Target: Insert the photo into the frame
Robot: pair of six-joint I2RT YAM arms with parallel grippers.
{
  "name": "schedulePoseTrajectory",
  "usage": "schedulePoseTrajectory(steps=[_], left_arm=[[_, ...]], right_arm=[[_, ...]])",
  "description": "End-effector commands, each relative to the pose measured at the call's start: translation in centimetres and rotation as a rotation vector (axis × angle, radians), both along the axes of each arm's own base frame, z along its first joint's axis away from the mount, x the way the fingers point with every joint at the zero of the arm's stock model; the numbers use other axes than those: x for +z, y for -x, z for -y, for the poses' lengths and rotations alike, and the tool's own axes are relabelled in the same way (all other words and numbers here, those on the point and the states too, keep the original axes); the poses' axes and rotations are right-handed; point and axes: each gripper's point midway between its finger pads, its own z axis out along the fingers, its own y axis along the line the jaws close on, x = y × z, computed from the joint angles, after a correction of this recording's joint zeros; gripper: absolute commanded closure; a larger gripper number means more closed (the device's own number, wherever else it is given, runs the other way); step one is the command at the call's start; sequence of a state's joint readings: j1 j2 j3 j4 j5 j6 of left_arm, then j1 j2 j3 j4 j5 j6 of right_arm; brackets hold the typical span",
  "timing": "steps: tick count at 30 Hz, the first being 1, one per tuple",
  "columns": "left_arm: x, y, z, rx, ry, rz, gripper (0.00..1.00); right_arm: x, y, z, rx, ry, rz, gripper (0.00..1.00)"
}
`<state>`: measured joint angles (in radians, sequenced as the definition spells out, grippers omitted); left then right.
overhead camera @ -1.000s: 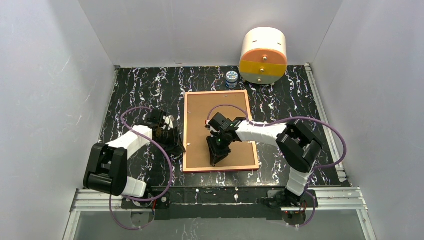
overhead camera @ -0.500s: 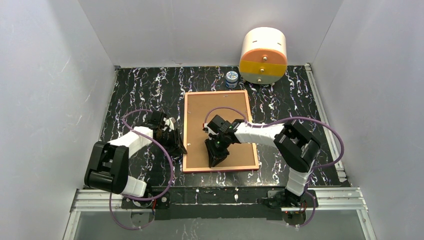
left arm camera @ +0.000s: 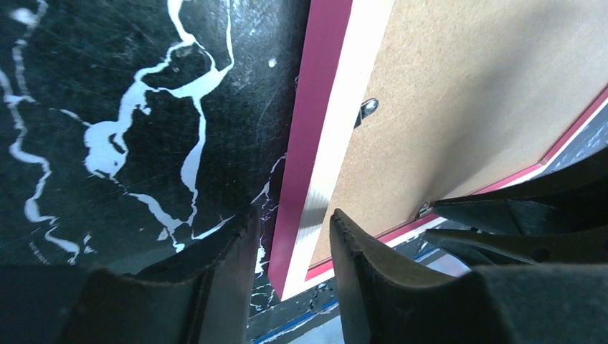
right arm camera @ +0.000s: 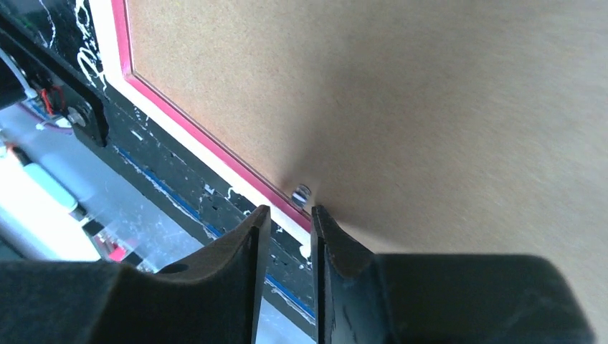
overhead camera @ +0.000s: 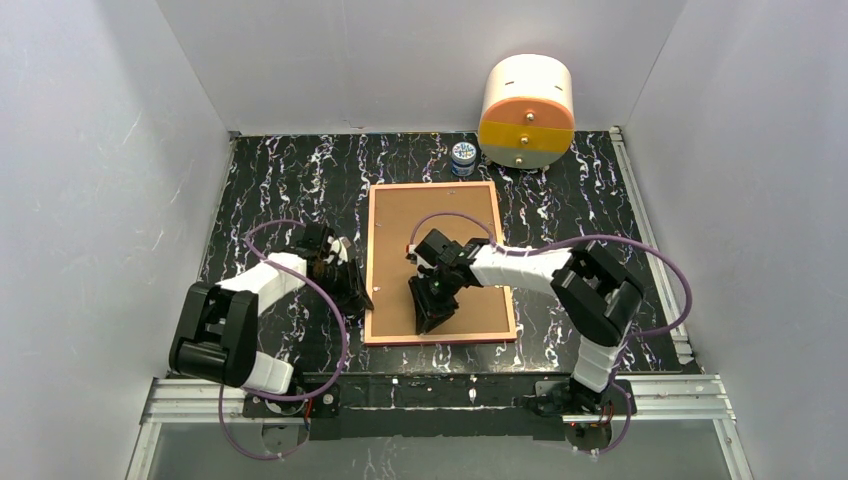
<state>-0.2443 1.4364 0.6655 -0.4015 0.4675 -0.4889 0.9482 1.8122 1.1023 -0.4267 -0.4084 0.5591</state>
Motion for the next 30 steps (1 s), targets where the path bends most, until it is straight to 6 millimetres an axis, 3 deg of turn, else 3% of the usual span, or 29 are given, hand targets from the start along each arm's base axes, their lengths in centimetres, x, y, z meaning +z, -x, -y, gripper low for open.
schedulePoseTrajectory(steps=[1, 4, 6, 10, 15, 20, 24, 30], left_arm=[[2.2, -2.2, -1.3, 0.002, -0.09, 0.103, 0.56], [3.6, -4.0, -1.6, 0.013, -0.118, 0.16, 0.4], [4.3, -5.3, -1.2, 0.015, -0.11, 0.182, 0.35], [4.7, -7.4, -0.5, 0.026, -0.094, 0.203, 0.31], [4.8, -10.6, -0.5, 0.047, -0.128, 0.235, 0.31], [3.9, -13.5, -0.4, 0.065, -0.159, 0.241, 0.33], [2.7, -14.5, 0.0, 0.069, -0.155, 0.222, 0.41], [1.2, -14.4, -0.4, 0.046, -0.191, 0.182, 0.48]], right_arm=[[3.8, -4.1, 1.0, -0.129, 0.001, 0.163, 0.61], [7.1, -8.3, 2.6, -0.265, -0.03, 0.276, 0.53], [9.2, -11.5, 4.1, -0.369, -0.044, 0.35, 0.5], [12.2, -17.5, 7.3, -0.578, -0.06, 0.448, 0.48], [14.2, -23.0, 9.0, -0.755, -0.114, 0.489, 0.47], [13.5, -27.9, 8.4, -0.831, -0.165, 0.443, 0.49], [10.2, -30.7, 8.0, -0.846, -0.108, 0.376, 0.56], [6.1, -34.2, 7.0, -0.894, -0.082, 0.332, 0.57]])
